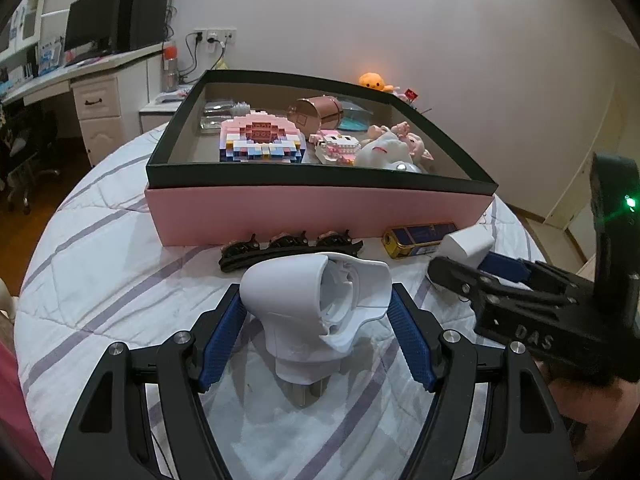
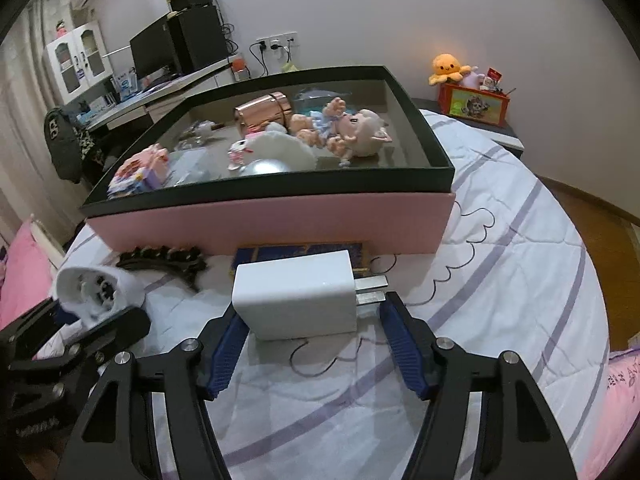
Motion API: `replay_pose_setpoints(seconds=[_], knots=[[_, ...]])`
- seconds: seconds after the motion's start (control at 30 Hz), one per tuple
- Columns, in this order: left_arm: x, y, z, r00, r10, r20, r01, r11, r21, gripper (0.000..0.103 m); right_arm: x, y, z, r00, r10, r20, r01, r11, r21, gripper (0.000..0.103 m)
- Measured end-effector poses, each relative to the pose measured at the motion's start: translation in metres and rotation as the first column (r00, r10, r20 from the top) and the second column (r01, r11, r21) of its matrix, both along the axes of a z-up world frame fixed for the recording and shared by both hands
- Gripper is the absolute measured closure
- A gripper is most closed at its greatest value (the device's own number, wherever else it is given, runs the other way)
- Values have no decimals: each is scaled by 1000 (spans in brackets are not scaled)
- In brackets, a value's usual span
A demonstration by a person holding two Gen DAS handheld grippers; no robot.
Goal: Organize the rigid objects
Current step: 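Grasp the white fan with the left tool while the right tool grasps the white charger, then lower the white fan and charger into the pink box and release both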
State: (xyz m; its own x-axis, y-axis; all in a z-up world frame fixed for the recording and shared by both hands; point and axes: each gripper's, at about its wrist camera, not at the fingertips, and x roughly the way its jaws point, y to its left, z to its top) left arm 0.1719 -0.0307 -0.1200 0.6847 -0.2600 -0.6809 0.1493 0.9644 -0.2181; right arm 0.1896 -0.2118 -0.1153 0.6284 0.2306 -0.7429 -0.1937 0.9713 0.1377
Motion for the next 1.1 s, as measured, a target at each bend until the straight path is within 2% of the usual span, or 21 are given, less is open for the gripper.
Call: replay_pose_setpoints(seconds=[0.4,0.73,0.9,1.1], knots=[[-31,13,15,999,6,36,-6,1000,0,30,-48,-1,36,998,30,62,-31,999,19,36],[-50,37,52,993,36,111,-35,999,-9,30,-60,14,71,989,70,127,-73,997,12,36],[-44,47,77,987,37,159,-36,999,-9,30,-49,20,91,982,90,164,-93,996,6,36],[-21,54,115,969,37,243,-40,999,10,30,-13,20,116,978,80,194,-88,996,33,36]])
